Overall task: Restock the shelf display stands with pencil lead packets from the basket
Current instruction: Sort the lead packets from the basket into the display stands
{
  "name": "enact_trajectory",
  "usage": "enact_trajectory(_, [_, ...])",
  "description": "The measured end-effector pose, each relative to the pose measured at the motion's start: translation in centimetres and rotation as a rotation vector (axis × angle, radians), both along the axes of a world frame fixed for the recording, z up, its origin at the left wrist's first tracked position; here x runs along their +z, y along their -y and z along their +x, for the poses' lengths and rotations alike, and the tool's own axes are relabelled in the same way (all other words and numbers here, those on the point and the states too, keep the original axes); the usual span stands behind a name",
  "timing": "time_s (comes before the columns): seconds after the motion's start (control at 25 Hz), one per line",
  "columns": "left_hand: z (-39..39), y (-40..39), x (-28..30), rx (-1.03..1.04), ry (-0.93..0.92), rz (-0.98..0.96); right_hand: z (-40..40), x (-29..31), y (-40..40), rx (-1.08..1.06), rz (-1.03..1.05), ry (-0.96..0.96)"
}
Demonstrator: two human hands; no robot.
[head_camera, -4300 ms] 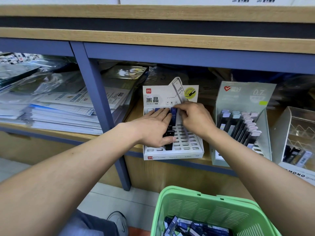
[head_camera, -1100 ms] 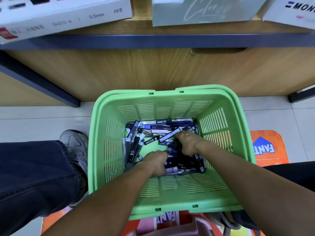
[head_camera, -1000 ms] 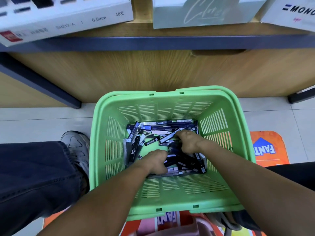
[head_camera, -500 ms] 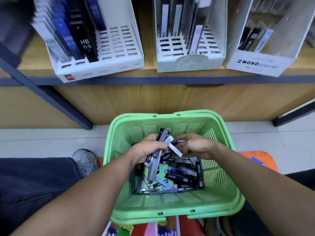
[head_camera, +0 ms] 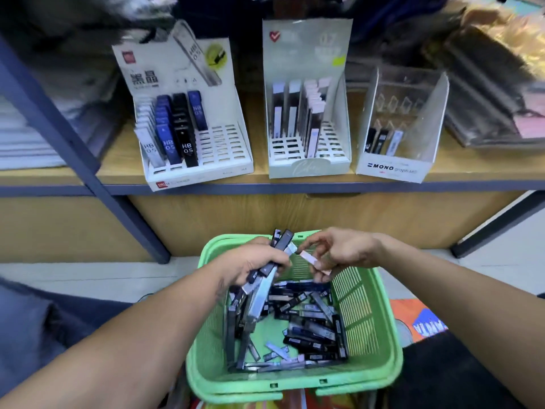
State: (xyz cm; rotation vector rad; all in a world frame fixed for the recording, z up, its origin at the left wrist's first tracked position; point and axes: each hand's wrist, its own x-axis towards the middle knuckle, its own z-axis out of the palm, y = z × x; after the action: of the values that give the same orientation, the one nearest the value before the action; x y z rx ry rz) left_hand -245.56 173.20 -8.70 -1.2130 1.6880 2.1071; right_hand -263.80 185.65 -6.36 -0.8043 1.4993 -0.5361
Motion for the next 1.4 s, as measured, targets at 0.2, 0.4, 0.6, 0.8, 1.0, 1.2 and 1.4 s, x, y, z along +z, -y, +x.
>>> enact_trajectory(0.2, [-1.9,0.5,5.7,-0.007,-0.138,-0.022,-0.7,5.9,0.2,-0.072,-0.118,-0.117])
enact_trajectory(0.4, [-3.4,-0.2,9.2,0.115,-0.238,-0.01,2.3,7.0,-1.0,-0.076,-0.041,0.018])
enact_trajectory(0.6, [-3.1,-0.9,6.7,0.329,-0.206,-0.1,4.5,4.0,-1.6,-0.061,-0.028,0.433])
enact_trajectory(0.8, [-2.4,-1.7,2.1,0.554,-0.189,-0.031,6.3,0.5,-1.1,-0.063,0.046,0.237])
enact_trajectory(1.0, [-1.8,-2.2,-0.4,0.729,-0.216,0.096,7.6,-2.4,0.1,0.028,0.028,-0.006])
enact_trajectory(1.2, [-1.1,-1.5,-0.7,0.805,-0.216,0.063,6.9,-4.5,-0.1,0.252,0.073,-0.105])
enact_trajectory(1.4, [0.8,0.8,-1.3,0.848,-0.209,-0.011,5.3,-5.3,-1.3,0.319,0.221,-0.099])
